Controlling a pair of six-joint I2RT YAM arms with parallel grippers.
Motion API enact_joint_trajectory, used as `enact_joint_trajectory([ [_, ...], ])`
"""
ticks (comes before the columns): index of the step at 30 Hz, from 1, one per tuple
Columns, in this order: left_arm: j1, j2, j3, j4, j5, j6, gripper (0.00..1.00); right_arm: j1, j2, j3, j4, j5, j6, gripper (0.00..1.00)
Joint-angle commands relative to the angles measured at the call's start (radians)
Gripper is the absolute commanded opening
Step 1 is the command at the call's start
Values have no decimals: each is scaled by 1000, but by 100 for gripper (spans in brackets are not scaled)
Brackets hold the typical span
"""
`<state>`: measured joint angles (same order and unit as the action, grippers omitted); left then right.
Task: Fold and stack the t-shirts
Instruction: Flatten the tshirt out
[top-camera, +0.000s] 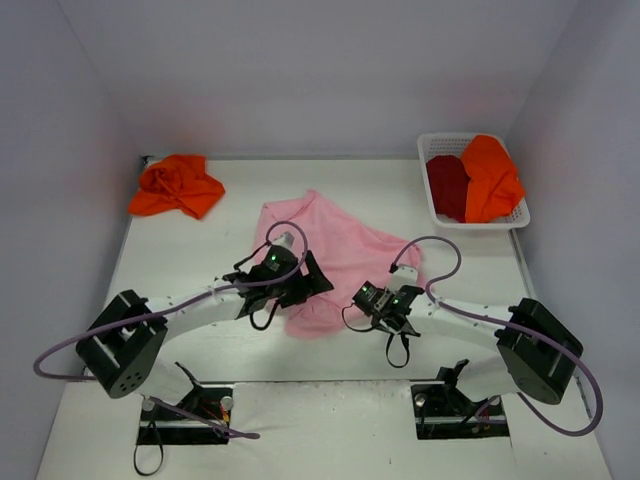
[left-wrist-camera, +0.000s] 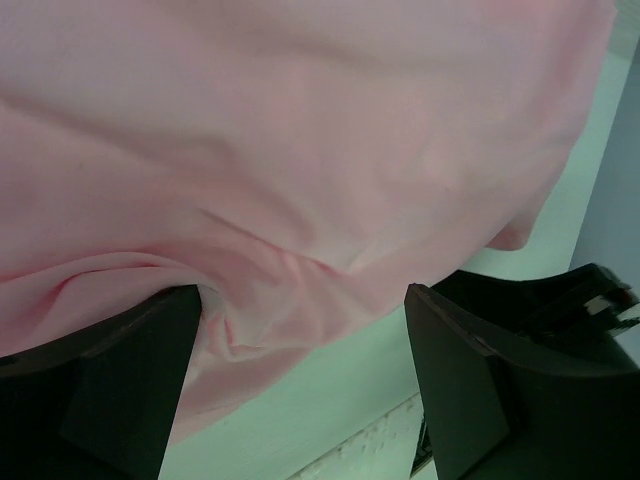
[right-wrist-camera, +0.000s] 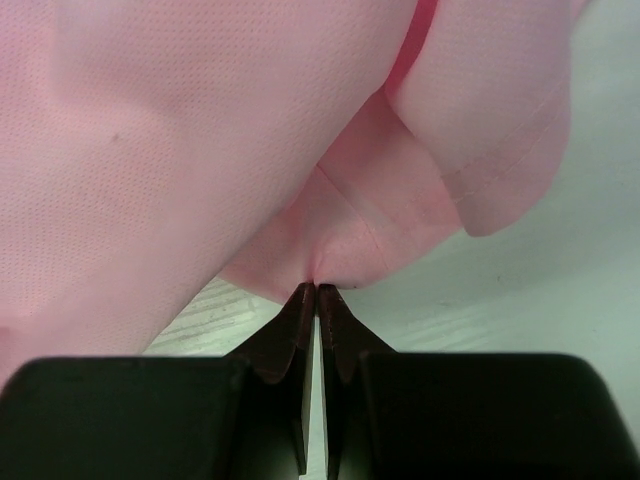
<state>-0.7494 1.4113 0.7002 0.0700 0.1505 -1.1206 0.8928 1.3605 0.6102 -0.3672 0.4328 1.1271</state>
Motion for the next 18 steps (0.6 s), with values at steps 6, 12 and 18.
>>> enact_joint_trajectory([
  [6, 45, 87, 257, 11, 53, 110, 77, 17, -23, 2, -45, 30, 30, 0],
  [12, 88, 32, 245, -42, 52, 134, 77, 18, -21, -1, -45, 37, 34, 0],
  [18, 148, -64, 139, -48, 67, 137, 77, 21, -1, 16, -45, 43, 30, 0],
])
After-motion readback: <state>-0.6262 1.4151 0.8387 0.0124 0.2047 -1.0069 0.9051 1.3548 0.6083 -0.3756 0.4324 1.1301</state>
